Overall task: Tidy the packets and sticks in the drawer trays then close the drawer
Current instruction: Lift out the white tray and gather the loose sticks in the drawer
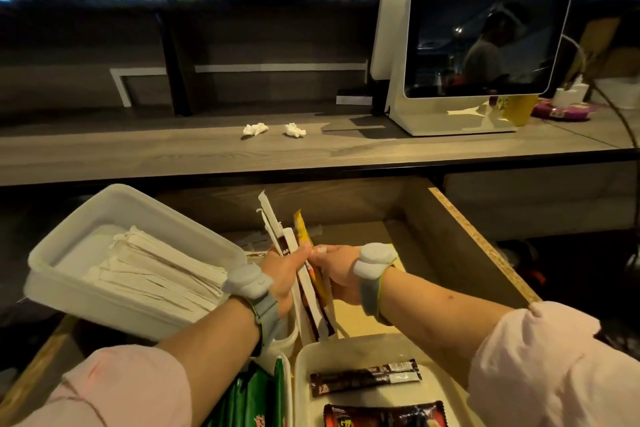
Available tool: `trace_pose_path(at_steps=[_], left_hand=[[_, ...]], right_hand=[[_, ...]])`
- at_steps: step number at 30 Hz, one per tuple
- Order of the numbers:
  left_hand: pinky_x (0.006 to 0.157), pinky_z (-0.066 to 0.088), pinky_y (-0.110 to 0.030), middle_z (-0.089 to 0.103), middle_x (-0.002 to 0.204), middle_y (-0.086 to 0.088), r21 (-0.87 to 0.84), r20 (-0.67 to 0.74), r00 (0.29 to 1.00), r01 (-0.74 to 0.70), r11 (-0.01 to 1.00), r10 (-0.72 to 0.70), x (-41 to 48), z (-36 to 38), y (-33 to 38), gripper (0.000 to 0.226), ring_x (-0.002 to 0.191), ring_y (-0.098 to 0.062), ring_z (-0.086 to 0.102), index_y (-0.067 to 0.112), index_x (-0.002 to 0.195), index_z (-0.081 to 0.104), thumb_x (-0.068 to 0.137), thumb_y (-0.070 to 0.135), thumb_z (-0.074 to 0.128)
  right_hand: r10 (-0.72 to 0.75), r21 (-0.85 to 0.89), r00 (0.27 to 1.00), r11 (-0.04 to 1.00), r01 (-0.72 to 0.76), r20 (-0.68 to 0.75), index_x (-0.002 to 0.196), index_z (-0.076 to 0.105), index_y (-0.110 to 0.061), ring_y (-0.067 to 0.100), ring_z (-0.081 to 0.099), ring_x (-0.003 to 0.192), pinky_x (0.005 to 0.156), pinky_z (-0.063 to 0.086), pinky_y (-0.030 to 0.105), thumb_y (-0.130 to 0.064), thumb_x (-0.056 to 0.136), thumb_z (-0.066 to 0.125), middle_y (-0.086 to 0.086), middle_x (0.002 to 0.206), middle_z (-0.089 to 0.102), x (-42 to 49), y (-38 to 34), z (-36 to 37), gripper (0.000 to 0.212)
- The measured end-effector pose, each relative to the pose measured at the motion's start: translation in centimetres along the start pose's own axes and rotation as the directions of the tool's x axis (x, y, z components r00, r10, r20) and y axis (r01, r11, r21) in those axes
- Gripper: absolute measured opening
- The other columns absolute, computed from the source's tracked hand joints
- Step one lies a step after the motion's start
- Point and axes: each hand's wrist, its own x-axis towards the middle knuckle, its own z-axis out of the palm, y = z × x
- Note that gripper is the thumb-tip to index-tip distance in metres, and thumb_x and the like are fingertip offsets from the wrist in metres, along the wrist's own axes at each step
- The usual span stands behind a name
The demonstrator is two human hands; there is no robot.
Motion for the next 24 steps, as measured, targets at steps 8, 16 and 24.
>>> trace_pose_path(at_steps=[8, 16, 24], left_hand=[[0.096, 0.049, -0.039, 0.066, 0.109, -0.008, 0.18, 0.153, 0.98, -0.151, 0.972, 0.124, -0.5, 3.0, 0.8, 0.04, 0.102, -0.025, 0.063, 0.027, 0.124, 0.052, 0.089, 0.011, 0.06], [0.1, 0.047, -0.05, 0.064, 0.118, -0.007, 0.284, 0.248, 0.968, -0.113, 0.952, 0.041, -1.8, 4.4, -1.7, 0.048, 0.109, -0.026, 0.06, 0.023, 0.132, 0.046, 0.087, 0.029, 0.062], [0.113, 0.027, -0.058, 0.02, 0.159, -0.002, 0.317, 0.264, 0.959, 0.011, 0.948, -0.1, -1.4, 3.4, -2.4, 0.121, 0.143, -0.034, 0.025, 0.044, 0.147, 0.004, 0.046, 0.091, 0.05]], right_hand=[[0.049, 0.104, 0.995, 0.994, -0.04, -0.085, 0.089, 0.062, -0.008, 0.029, 0.055, 0.087, 0.073, 0.05, 0.039, -0.023, 0.097, 0.041, 0.01, 0.077, 0.056, -0.4, -0.4, -3.5, 0.027], [0.173, 0.022, 0.981, 0.984, -0.176, 0.09, 0.13, 0.054, -0.015, 0.036, 0.054, 0.12, 0.099, 0.041, 0.053, -0.069, 0.087, 0.033, 0.016, 0.13, 0.059, 0.3, 0.9, -6.4, 0.072], [0.196, -0.057, 0.979, 0.98, -0.193, 0.056, 0.13, 0.051, -0.025, 0.041, 0.046, 0.127, 0.098, 0.04, 0.058, -0.078, 0.081, 0.03, 0.015, 0.14, 0.048, -0.6, 0.6, -6.0, 0.075]])
